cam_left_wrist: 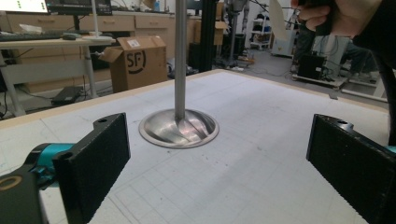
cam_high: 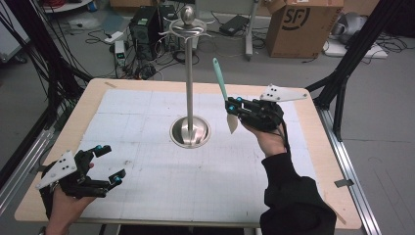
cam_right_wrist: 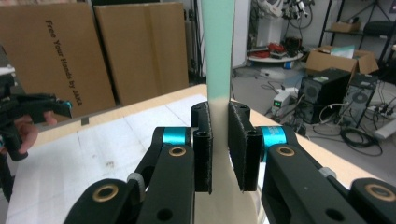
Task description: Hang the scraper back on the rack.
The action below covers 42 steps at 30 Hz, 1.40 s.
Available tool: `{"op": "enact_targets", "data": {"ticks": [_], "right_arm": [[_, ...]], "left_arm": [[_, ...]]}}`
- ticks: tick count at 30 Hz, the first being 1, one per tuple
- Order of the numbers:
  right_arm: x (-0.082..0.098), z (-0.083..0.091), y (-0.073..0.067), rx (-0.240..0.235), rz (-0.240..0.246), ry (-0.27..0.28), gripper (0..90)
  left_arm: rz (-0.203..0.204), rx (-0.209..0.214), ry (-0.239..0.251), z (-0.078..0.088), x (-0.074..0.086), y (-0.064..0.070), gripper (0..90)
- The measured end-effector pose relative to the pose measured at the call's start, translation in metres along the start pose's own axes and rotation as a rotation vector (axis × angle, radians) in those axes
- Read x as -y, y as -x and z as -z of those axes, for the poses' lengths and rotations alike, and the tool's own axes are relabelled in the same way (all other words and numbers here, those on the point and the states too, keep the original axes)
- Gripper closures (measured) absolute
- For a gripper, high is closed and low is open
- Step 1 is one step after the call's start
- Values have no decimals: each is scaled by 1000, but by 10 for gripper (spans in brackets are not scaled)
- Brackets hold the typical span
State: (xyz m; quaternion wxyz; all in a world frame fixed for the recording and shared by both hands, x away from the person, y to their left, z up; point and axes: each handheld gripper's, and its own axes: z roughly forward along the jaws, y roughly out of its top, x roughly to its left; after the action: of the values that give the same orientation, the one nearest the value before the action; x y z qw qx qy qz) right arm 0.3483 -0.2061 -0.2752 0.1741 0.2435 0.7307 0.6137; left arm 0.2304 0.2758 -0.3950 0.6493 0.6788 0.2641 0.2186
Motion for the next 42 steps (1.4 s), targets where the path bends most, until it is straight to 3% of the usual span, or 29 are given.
{"op": "enact_targets", "data": {"ticks": [15,42], "right_arm": [[-30,-4,5,30,16,49,805],[-37,-19,7,30,24,51,805]], "left_arm": [[-4,-19,-12,8,2,2,66],[-12,-37,-20,15,2,2,66]]}}
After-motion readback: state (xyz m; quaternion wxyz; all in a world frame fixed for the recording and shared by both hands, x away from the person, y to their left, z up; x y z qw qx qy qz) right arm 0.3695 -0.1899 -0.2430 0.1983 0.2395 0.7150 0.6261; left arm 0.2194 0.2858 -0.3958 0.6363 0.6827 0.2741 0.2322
